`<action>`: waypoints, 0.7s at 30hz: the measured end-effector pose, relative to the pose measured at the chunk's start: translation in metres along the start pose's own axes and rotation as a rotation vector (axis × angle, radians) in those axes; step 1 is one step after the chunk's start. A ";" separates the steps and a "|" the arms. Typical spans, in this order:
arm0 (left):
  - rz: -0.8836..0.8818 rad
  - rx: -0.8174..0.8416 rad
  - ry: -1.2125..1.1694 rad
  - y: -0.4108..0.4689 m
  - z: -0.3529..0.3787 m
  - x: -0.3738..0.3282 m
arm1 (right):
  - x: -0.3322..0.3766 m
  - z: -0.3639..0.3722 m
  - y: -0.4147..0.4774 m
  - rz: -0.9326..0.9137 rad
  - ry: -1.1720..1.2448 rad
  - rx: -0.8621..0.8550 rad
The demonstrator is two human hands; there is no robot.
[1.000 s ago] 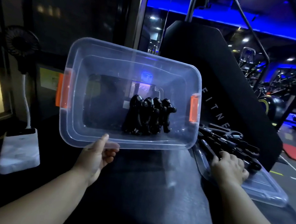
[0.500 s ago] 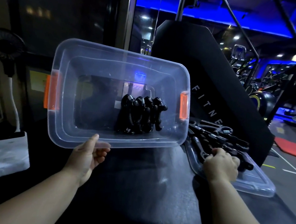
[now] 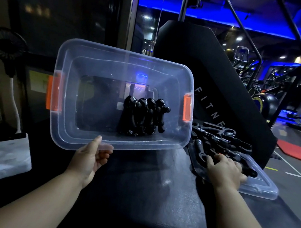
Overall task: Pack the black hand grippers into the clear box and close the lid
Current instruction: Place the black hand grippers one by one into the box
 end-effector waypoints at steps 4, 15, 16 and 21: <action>-0.002 -0.003 -0.001 0.001 0.000 0.001 | 0.007 -0.001 -0.003 -0.086 -0.065 -0.026; 0.000 -0.003 0.000 -0.004 0.000 -0.002 | 0.029 -0.008 -0.013 -0.300 -0.179 -0.040; -0.001 -0.003 0.002 -0.004 0.000 -0.002 | 0.030 -0.008 -0.013 -0.310 -0.163 -0.051; 0.000 0.010 0.011 -0.004 0.000 -0.003 | 0.030 -0.009 -0.013 -0.306 -0.129 -0.050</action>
Point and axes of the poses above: each hand's wrist, its own y-axis towards the middle knuckle, its own z-axis out of the palm, x = y × z, the point moved 3 cm from there along y, towards the middle knuckle, and after that the axes turned 7 degrees about -z, right-handed, at the moved point
